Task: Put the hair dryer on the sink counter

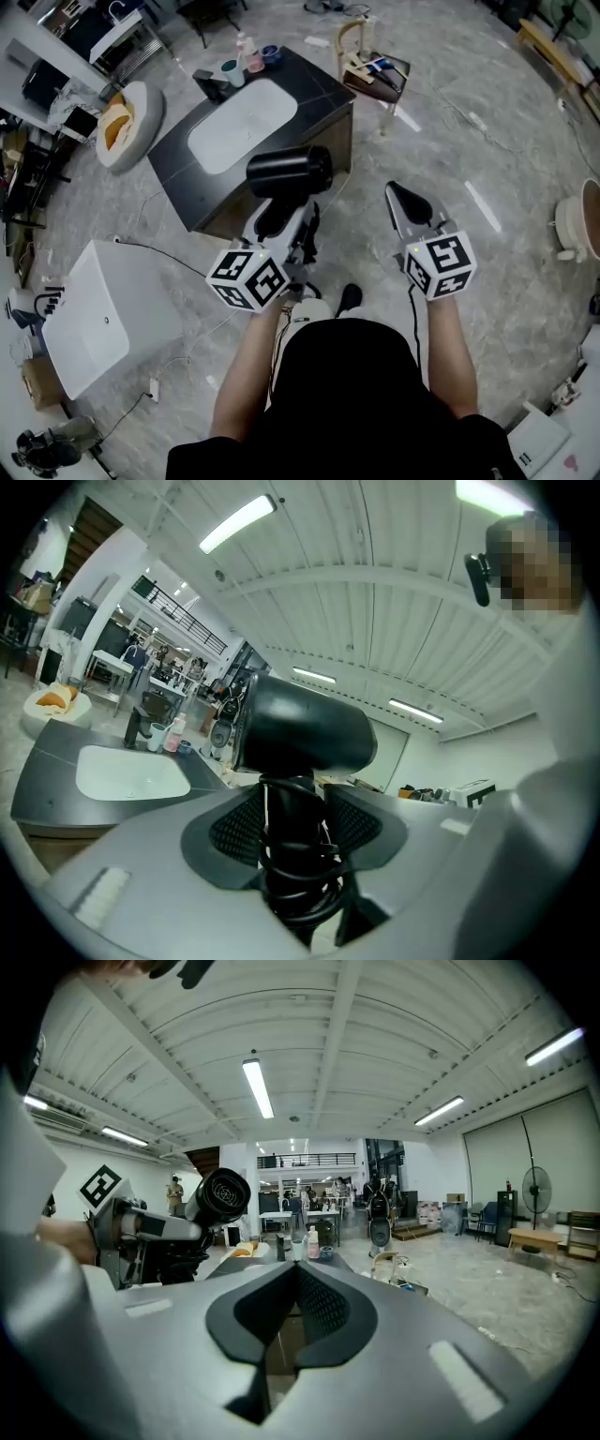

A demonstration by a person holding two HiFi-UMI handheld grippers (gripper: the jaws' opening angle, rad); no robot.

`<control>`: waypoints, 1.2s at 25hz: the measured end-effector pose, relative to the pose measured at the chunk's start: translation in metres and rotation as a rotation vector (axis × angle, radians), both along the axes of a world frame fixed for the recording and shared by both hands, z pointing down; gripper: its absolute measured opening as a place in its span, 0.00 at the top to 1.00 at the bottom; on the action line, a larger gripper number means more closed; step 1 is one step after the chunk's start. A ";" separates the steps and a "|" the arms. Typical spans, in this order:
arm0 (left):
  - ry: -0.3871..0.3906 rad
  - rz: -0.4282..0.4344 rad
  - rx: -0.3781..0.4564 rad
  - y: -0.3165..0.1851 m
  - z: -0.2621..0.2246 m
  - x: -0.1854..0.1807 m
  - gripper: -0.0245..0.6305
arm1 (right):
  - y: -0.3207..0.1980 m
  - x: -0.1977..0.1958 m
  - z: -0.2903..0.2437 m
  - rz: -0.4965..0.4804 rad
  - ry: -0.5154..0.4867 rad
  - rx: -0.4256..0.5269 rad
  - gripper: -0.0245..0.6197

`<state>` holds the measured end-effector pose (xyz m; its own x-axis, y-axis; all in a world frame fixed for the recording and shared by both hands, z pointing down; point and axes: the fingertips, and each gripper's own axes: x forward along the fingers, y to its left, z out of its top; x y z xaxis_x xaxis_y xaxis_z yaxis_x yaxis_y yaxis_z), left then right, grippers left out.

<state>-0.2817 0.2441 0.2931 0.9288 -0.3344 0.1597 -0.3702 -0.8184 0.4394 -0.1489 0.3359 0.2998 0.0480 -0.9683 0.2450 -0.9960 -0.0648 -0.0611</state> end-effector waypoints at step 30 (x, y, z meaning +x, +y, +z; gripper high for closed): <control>-0.019 -0.042 -0.044 -0.065 0.028 0.053 0.67 | -0.048 0.074 0.011 -0.015 -0.032 0.009 0.95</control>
